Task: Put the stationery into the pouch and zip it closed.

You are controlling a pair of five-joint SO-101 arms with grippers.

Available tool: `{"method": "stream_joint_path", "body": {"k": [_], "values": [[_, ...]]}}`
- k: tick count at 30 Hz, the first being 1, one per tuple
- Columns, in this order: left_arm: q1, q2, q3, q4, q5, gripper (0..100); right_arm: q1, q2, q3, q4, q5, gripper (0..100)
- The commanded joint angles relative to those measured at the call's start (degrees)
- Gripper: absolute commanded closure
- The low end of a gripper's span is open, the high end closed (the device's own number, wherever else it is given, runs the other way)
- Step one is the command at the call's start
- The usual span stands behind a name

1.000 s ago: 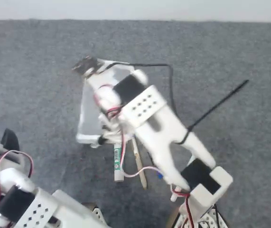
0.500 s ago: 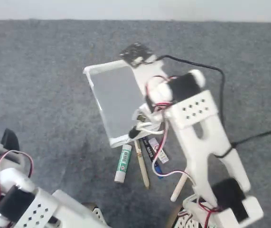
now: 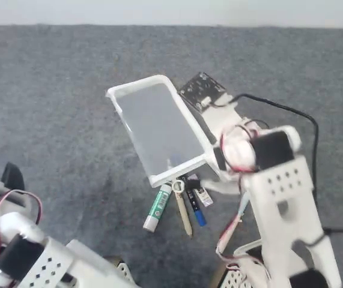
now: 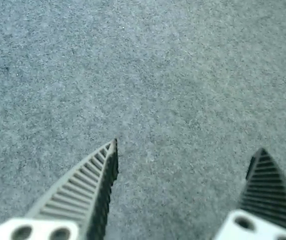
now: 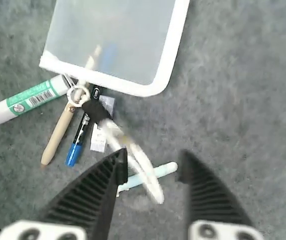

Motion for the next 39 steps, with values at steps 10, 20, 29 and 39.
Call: {"method": "stream_joint_path", "body": {"k": [10,20,29,39], "values": [[0.3,-0.5,0.1,-0.4,0.5,62,-7.9,-3.0,5.3,0.1,0.4,82.8],[0.3,-0.5,0.1,-0.4,0.4,62,-17.4,2.7,19.0,-13.9,-3.1,83.1],[0.3,-0.5,0.7,-0.9,0.4,62,-18.2,10.4,25.5,-24.8,-3.3,83.0],[0.3,-0.5,0.7,-0.8,0.4,62,-18.4,16.7,25.6,-26.9,-3.3,83.1]]}}
